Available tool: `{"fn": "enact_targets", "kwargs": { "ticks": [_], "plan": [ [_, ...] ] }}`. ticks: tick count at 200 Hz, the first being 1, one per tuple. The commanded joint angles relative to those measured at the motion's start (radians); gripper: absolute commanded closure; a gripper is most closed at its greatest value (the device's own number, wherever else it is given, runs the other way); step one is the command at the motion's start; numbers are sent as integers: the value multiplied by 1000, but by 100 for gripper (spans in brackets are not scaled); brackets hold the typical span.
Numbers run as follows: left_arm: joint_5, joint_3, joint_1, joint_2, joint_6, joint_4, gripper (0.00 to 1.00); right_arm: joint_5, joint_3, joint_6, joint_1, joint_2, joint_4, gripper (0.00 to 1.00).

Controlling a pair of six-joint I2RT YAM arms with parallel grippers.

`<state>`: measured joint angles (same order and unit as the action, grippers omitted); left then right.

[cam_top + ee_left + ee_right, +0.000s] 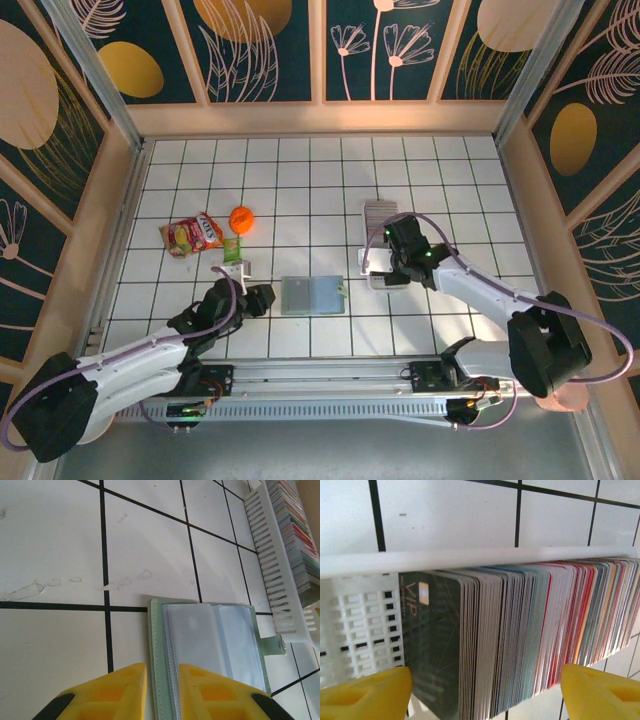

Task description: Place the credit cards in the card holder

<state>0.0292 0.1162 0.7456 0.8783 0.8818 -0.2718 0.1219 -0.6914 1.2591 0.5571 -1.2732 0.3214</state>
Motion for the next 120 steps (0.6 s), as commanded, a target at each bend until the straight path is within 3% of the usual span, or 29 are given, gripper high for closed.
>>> {"fn": "enact_targets", "kwargs": {
  "ticks": [1, 69, 120],
  "plan": [
    [-11, 3, 4, 23, -21, -47, 77, -36, -28, 44, -2, -28, -33, 21],
    [-32, 25, 3, 115, -23, -67, 79, -32, -25, 68, 3, -77, -82, 24],
    [-42, 31, 3, 180, -14, -115, 82, -44, -40, 72, -2, -43, -59, 45]
  ]
}}
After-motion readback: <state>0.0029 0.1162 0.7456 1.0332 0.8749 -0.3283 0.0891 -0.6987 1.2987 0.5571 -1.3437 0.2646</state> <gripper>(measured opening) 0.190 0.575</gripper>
